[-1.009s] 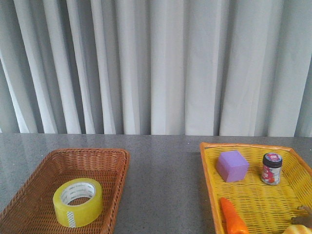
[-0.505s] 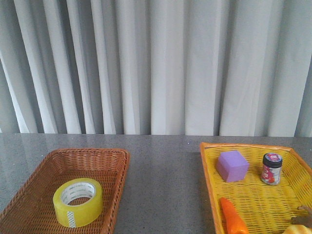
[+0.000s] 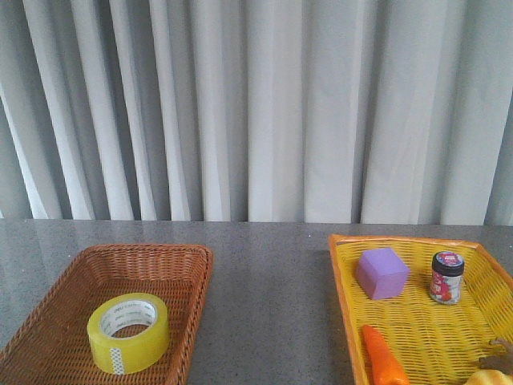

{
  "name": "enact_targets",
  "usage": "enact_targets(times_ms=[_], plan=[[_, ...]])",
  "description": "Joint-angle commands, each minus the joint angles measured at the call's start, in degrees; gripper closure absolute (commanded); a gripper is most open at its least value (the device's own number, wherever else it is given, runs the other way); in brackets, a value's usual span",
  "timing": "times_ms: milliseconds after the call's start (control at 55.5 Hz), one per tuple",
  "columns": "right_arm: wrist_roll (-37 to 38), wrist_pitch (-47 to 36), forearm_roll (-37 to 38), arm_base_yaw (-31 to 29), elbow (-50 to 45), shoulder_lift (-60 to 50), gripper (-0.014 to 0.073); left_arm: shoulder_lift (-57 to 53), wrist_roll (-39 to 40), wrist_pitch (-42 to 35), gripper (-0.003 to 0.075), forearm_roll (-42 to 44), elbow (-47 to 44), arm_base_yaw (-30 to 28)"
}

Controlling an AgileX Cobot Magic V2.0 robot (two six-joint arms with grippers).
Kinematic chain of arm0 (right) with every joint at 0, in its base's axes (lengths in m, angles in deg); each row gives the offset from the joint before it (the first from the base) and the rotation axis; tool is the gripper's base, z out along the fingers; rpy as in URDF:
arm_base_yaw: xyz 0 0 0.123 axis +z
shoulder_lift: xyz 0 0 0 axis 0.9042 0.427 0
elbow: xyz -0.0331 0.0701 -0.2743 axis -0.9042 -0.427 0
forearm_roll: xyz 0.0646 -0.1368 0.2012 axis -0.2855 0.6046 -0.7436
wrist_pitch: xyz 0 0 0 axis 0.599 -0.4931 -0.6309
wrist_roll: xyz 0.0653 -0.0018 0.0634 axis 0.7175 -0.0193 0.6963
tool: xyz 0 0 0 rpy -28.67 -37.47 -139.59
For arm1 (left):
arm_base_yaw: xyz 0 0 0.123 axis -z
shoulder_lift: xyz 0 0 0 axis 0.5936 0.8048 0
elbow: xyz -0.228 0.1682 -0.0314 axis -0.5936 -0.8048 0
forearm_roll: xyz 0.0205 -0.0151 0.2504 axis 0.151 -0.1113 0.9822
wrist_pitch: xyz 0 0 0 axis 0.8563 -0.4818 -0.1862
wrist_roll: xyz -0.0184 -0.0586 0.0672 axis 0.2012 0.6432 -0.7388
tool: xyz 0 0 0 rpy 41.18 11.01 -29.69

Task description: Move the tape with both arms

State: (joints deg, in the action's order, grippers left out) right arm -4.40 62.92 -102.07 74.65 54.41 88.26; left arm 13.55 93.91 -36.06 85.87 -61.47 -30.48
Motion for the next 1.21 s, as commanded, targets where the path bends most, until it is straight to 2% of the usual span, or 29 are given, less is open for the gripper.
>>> enact_targets(times_ms=[0, 162, 306, 468, 541, 631, 703, 955, 1189], plan=[[-0.17, -3.57, -0.57, -0.47, 1.41, 0.64, 0.0599, -0.98, 0.53, -3.86, 0.0726, -0.09, 0.71, -0.14], [-0.83, -3.42, 1.42, -0.47, 1.41, 0.64, 0.0599, -0.98, 0.53, -3.86, 0.0726, -0.09, 0.71, -0.14], [0.45, -3.42, 13.85, -0.47, 1.41, 0.64, 0.0599, -0.98, 0.53, -3.86, 0.0726, -0.09, 0.71, -0.14], [18.52, -4.42, 29.88, -0.47, -0.37, 0.58, 0.0599, -0.98, 0.53, -3.86, 0.0726, -0.09, 0.71, -0.14], [29.28, -5.41, 37.18, -0.47, -3.94, -0.78, 0.0599, -0.98, 0.53, -3.86, 0.0726, -0.09, 0.71, -0.14], [39.86, -6.82, 42.31, -0.47, -9.30, -3.87, 0.0599, -0.98, 0.53, -3.86, 0.0726, -0.09, 0.71, -0.14], [44.34, -7.26, 43.95, -0.47, -12.33, -6.14, 0.0599, -0.98, 0.53, -3.86, 0.0726, -0.09, 0.71, -0.14], [45.43, -8.79, 43.88, -0.78, -16.60, -7.43, 0.0599, -0.98, 0.53, -3.86, 0.0726, -0.09, 0.71, -0.14], [47.04, -10.52, 43.94, -6.87, -17.18, -7.48, 0.0599, -0.98, 0.53, -3.86, 0.0726, -0.09, 0.71, -0.14]])
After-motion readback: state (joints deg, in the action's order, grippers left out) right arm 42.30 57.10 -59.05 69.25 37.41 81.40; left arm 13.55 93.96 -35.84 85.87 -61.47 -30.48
